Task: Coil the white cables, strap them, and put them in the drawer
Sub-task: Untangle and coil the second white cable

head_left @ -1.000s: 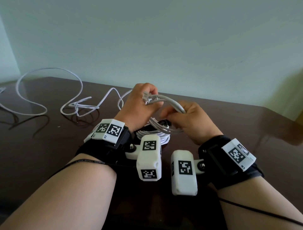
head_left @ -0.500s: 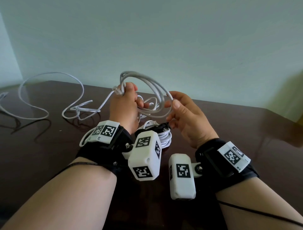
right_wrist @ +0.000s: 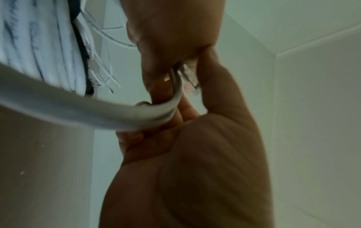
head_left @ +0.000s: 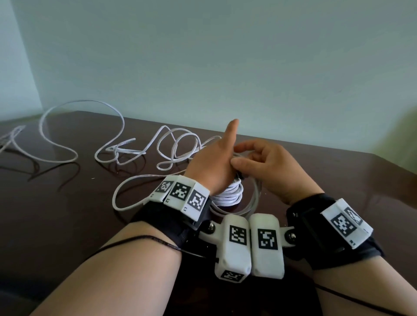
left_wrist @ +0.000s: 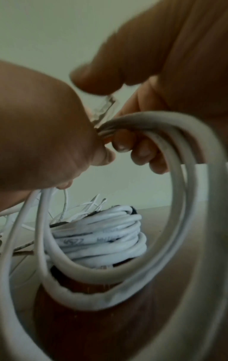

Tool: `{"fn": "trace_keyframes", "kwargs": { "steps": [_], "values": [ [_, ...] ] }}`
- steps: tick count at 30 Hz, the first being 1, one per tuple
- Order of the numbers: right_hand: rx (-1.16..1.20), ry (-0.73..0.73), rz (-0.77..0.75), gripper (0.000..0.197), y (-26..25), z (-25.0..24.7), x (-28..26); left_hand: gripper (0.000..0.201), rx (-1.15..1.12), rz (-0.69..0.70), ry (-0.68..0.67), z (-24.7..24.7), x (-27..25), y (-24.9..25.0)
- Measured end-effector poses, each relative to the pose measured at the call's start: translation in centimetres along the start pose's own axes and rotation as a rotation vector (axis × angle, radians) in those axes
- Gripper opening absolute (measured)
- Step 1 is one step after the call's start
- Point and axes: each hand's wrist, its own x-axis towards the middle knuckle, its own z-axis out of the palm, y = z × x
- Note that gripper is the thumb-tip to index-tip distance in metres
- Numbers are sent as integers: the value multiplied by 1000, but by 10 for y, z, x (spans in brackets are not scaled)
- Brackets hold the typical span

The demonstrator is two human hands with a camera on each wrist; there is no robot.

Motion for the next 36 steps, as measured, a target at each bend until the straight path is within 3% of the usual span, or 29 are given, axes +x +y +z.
{"fn": "trace_keyframes", "kwargs": {
  "steps": [3, 6, 8, 11, 13, 16, 18, 23, 26, 29, 33, 36],
  "values": [
    [-81, 39, -6, 10, -1, 0, 0, 87, -108, 33, -21, 2, -1, 0],
    [-125, 115, -55, 14, -1, 4, 1, 83, -291, -27, 82, 5, -1, -5],
    [-77, 199, -98, 19, 0, 6, 3, 65, -298, -109, 142, 2, 1, -9],
    [98, 381, -103, 27, 1, 5, 6, 20, -217, -202, 135, -3, 0, -11],
    [175, 470, -103, 27, 1, 4, 7, 9, -449, -247, 115, -2, -2, -12],
    [191, 508, -118, 25, 1, 5, 5, 13, -1036, -359, 63, -5, -5, -6],
    [151, 469, -97, 25, 2, 7, 4, 21, -1142, -376, 125, -8, -4, -6],
    [-90, 316, 10, 30, 8, 7, 6, 17, -698, -297, 331, -10, -4, -14],
    [-208, 259, 4, 31, 6, 5, 5, 10, -545, -248, 330, -9, -3, -15],
    [-353, 187, -13, 14, 5, 2, 6, 7, -436, -197, 289, -12, -2, -14],
    [-439, 109, 47, 14, 7, 1, 9, 4, -405, -119, 253, -11, -5, -11],
    [-314, 232, 102, 23, 9, 2, 11, 13, -611, -161, 290, -8, -5, -11]
  ]
}}
